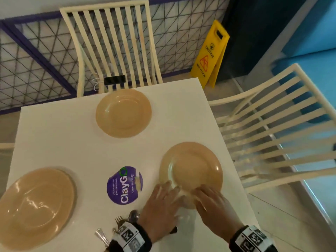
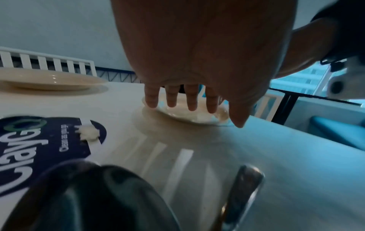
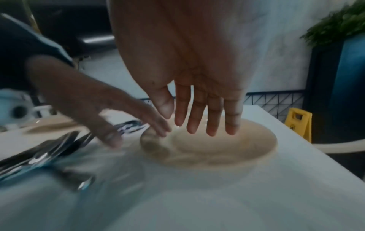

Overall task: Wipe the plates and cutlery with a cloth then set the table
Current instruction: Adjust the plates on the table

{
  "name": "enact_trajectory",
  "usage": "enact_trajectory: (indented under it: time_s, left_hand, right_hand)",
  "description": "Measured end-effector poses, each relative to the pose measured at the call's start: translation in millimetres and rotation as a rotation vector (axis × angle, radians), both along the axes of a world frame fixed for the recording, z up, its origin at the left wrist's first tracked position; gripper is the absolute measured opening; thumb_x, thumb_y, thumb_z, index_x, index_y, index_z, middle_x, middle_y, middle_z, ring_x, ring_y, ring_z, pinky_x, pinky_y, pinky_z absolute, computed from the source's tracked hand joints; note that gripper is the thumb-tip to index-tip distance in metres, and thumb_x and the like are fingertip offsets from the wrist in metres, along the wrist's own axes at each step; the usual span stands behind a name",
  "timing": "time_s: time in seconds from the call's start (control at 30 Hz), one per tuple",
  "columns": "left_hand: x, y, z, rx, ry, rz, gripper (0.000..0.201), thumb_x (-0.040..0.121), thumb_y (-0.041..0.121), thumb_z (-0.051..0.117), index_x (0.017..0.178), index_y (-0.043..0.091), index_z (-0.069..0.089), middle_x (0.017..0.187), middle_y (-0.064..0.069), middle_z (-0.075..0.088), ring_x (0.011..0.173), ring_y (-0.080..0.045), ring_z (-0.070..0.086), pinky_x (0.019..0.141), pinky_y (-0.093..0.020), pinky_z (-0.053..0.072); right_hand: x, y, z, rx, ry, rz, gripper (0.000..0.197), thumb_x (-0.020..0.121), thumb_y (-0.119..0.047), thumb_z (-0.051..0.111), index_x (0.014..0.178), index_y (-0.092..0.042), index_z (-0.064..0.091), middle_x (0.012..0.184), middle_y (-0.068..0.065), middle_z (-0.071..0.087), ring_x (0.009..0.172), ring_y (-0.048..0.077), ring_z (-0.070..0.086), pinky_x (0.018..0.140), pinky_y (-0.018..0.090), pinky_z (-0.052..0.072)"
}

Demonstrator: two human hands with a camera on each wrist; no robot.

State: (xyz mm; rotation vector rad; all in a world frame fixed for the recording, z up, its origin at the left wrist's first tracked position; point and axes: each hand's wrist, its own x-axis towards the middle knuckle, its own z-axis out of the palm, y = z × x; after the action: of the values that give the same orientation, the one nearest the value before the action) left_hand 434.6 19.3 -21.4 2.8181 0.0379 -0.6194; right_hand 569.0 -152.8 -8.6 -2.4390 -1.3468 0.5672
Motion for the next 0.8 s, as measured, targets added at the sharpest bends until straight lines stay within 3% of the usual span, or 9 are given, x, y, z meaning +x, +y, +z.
enact_trajectory:
  time_s: [0.03,0.1,0.2,0.3,0.4,0.57,0.7,0.8]
  left_hand:
    - [0,-5,-4,0.017,0.019,0.009,0.052,0.081,0.056,0.048,0.125,0.033,0.061,0.134,0.001,0.066,0.127,-0.031,0.061,0.096,-0.052,0.055]
    - [4,-10,-10,0.056,0.033,0.004,0.052,0.079,0.052,0.066,0.125,0.029,0.060,0.133,-0.002,0.067,0.127,-0.033,0.061,0.097,-0.054,0.054]
    - [16,-12,-14,0.099,0.015,-0.001,0.059,0.073,0.048,0.082,0.127,0.030,0.065,0.133,-0.001,0.067,0.128,-0.033,0.060,0.101,-0.054,0.051]
    - [36,-12,-13,0.134,-0.040,0.036,0.051,0.080,0.046,0.077,0.127,0.032,0.062,0.132,0.001,0.067,0.129,-0.031,0.059,0.105,-0.051,0.047]
    - [55,-13,-12,0.153,-0.078,0.045,0.039,0.091,0.043,0.060,0.128,0.031,0.060,0.133,-0.002,0.066,0.132,-0.034,0.055,0.109,-0.052,0.045]
    - [75,-13,-11,0.148,-0.050,0.034,0.043,0.093,0.043,0.039,0.128,0.029,0.060,0.134,-0.004,0.064,0.133,-0.037,0.052,0.108,-0.051,0.045]
    - [78,-13,-1,0.061,-0.073,0.081,0.043,0.098,0.032,0.045,0.139,0.026,0.055,0.149,-0.005,0.052,0.144,-0.038,0.038,0.116,-0.050,0.034]
    - [65,-8,16,-0.059,-0.105,0.195,0.044,0.102,0.027,0.046,0.146,0.029,0.046,0.154,0.000,0.044,0.147,-0.027,0.032,0.119,-0.044,0.031]
  right_hand:
    - [-6,-14,-8,-0.007,-0.030,0.015,0.019,0.088,-0.026,0.062,0.106,-0.027,0.066,0.106,-0.011,0.063,0.101,0.012,0.061,0.091,0.029,0.054]
    - [-11,-32,-19,-0.021,-0.069,0.027,0.027,0.080,-0.027,0.071,0.107,-0.026,0.066,0.109,-0.009,0.064,0.109,0.015,0.062,0.101,0.034,0.051]
    - [-3,-38,-29,-0.012,-0.099,0.023,0.039,0.073,-0.026,0.080,0.109,-0.022,0.065,0.111,-0.004,0.065,0.112,0.020,0.063,0.102,0.037,0.051]
    - [11,-36,-34,-0.029,-0.108,0.013,0.038,0.074,-0.025,0.079,0.110,-0.020,0.064,0.114,0.000,0.064,0.116,0.025,0.062,0.103,0.041,0.050]
    - [25,-34,-34,-0.047,-0.120,-0.004,0.036,0.076,-0.025,0.078,0.110,-0.020,0.067,0.113,0.000,0.066,0.114,0.025,0.062,0.101,0.041,0.052]
    - [44,-33,-33,-0.030,-0.172,0.001,0.036,0.073,-0.017,0.078,0.108,-0.015,0.071,0.109,0.004,0.067,0.109,0.029,0.063,0.098,0.042,0.053]
    - [44,-35,-26,0.001,-0.178,-0.015,0.035,0.074,-0.016,0.078,0.109,-0.014,0.072,0.110,0.007,0.068,0.111,0.032,0.064,0.099,0.044,0.053]
    - [26,-36,-16,0.092,-0.141,-0.024,0.031,0.079,-0.015,0.076,0.110,-0.015,0.071,0.111,0.005,0.068,0.112,0.029,0.063,0.098,0.042,0.053]
